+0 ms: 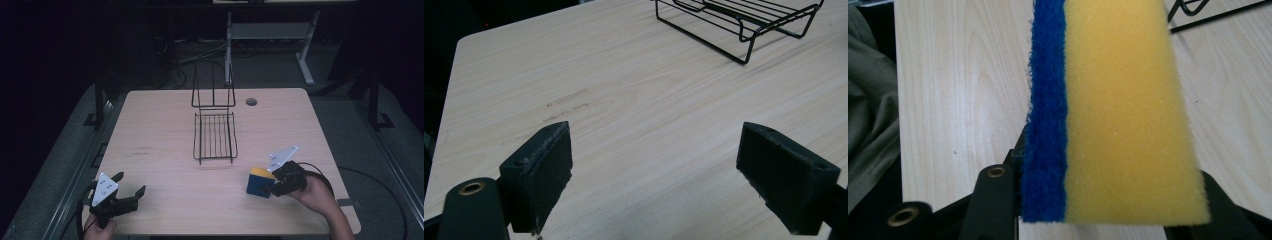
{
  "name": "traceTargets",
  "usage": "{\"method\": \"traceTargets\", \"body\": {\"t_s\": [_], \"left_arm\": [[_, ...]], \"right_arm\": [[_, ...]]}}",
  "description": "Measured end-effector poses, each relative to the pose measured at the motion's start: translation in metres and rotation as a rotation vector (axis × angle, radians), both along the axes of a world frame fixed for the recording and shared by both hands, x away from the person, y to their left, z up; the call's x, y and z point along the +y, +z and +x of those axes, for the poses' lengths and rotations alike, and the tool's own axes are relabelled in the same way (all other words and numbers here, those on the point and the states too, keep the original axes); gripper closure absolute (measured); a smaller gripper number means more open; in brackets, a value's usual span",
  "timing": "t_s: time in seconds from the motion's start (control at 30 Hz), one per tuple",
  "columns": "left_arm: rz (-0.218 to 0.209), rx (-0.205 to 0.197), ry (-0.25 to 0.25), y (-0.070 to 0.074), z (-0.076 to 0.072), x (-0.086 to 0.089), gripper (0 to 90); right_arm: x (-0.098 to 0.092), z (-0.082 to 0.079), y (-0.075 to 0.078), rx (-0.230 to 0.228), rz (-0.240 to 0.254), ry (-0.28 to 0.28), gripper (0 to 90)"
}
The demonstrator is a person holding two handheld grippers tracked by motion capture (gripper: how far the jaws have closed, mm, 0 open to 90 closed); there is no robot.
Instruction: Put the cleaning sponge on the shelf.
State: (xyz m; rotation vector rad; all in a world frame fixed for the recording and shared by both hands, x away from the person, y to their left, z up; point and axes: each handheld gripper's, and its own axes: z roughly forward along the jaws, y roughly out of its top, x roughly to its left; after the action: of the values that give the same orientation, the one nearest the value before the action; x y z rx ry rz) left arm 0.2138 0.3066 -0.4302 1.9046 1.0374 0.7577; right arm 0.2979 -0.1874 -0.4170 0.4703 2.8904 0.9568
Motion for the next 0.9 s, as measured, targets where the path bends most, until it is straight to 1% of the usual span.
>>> {"method": "traceTargets", "body": {"t_s": [0.03,0.23,0.3,0.57,0.63,0.9], "left_arm": [[0.0,0.0,0.0,0.0,0.0,0.0,14.1],[0.0,0.0,0.0,0.0,0.0,0.0,14.1],[0.001,0.0,-0.002,0.0,0.0,0.0,14.1],[0.0,0.0,0.0,0.0,0.0,0.0,14.1],[0.001,-0.001,-0.001,0.001,0.0,0.0,14.1],[0.002,-0.001,0.001,0.001,0.0,0.0,14.1]], "right_arm": [[0.0,0.0,0.0,0.0,0.0,0.0,55.8],[-0.002,0.0,0.006,-0.001,0.041,0.006,56.0],[0.0,0.0,0.009,-0.01,0.034,0.016,56.0],[0.01,0.006,0.023,-0.01,0.027,0.051,56.0],[0.013,0.009,0.025,-0.009,0.034,0.06,56.0],[0.026,0.019,0.034,-0.01,0.035,0.095,56.0]]}}
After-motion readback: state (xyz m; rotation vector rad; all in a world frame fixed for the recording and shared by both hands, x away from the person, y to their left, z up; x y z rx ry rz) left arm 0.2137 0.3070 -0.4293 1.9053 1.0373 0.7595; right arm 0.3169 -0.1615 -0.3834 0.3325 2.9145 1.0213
